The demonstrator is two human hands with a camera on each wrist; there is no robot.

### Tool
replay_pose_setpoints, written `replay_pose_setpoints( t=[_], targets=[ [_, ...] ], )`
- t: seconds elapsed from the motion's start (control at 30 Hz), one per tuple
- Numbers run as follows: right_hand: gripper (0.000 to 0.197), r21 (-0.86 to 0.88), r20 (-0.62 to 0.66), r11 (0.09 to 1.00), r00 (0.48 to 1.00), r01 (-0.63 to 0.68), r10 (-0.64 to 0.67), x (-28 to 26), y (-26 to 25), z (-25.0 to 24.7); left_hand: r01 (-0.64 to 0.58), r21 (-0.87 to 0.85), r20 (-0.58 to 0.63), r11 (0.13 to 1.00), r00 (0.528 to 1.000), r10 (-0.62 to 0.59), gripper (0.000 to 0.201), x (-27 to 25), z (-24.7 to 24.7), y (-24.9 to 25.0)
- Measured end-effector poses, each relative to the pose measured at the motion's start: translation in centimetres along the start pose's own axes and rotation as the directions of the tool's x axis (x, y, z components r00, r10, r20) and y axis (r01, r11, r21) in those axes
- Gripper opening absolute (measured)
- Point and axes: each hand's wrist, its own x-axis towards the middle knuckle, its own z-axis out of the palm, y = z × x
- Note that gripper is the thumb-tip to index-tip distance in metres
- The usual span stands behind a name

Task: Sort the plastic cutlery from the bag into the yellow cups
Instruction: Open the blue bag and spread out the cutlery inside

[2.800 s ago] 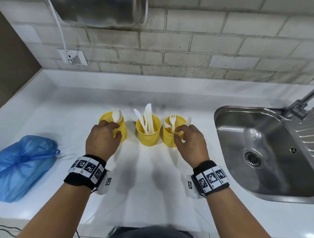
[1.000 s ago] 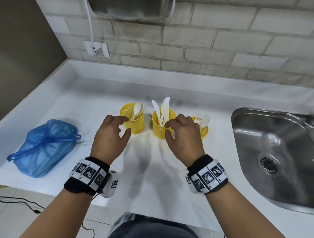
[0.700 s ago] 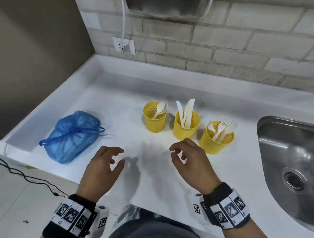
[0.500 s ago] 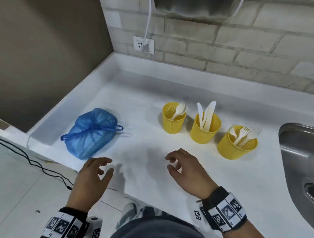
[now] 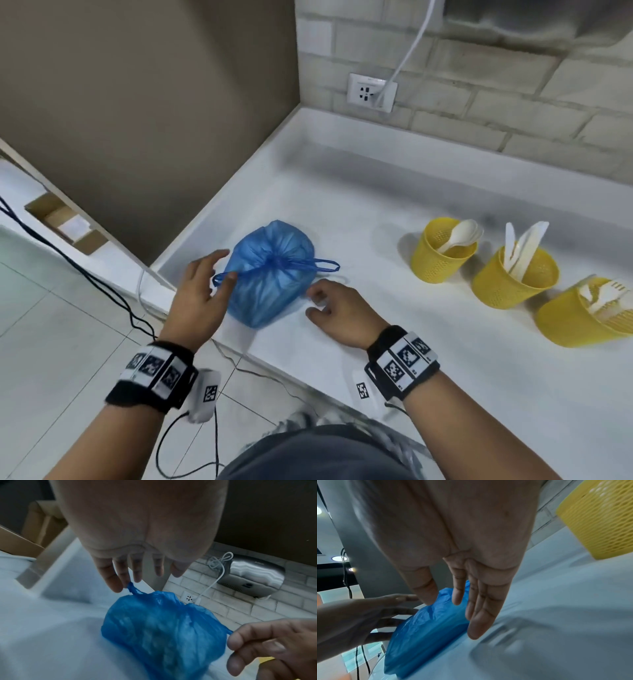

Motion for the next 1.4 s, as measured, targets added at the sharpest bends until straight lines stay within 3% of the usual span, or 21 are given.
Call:
replay_pose_setpoints(
  t=[0.1,0.23,0.5,0.6,0.7,0.8,0.9,1.1,1.4],
  targets=[
    [0.028,0.097,-0.093,0.994,0.994,-0.046,0.055,2.0,-1.1,1.3,-0.038,0.005,0.137,0.999,0.990,0.037,0.045,3.1,0.4,-0.3],
    [0.020,0.159,-0.166,0.984,0.980,-0.083,0.110,3.1,-1.6,1.8,0.023,-0.008,0.270,1.000,0.963,-0.019,0.047,4.6,1.7,-0.5],
    [0.012,0.098,-0.192,0.991,0.975,-0.093,0.110,4.1,-2.0,0.9,-0.065,-0.012,0.181,0.998,0.981,0.066,0.036,2.3,3.9,-1.1],
    [0.018,0.066,-0.219,0.992,0.968,-0.107,0.119,4.2,-1.6,0.4,-0.085,0.003,0.182,0.996,0.980,0.083,0.037,1.1,4.1,-0.9],
    [0.021,0.061,-0.340,0.993,0.933,-0.102,0.117,3.8,-1.0,0.3,-0.108,0.047,0.056,0.993,0.993,0.106,0.037,1.0,3.6,-0.6],
    [0.016,0.016,-0.464,1.000,0.886,-0.002,0.009,3.5,-1.4,0.5,-0.196,0.094,-0.021,0.976,0.980,0.199,0.039,2.2,3.0,-0.2],
    [0.015,-0.062,-0.434,0.997,0.898,0.052,-0.074,3.7,-2.3,1.2,-0.284,0.188,0.051,0.940,0.959,0.280,0.042,4.0,3.3,0.3],
    [0.032,-0.167,-0.382,0.984,0.924,-0.069,0.000,5.3,-2.8,3.0,-0.357,0.275,0.174,0.893,0.932,0.319,0.024,6.2,5.0,0.5],
    [0.012,-0.174,-0.435,0.984,0.895,0.025,-0.100,5.9,-2.3,3.6,-0.343,0.139,0.153,0.929,0.934,0.321,0.011,5.2,4.5,0.6]
  ],
)
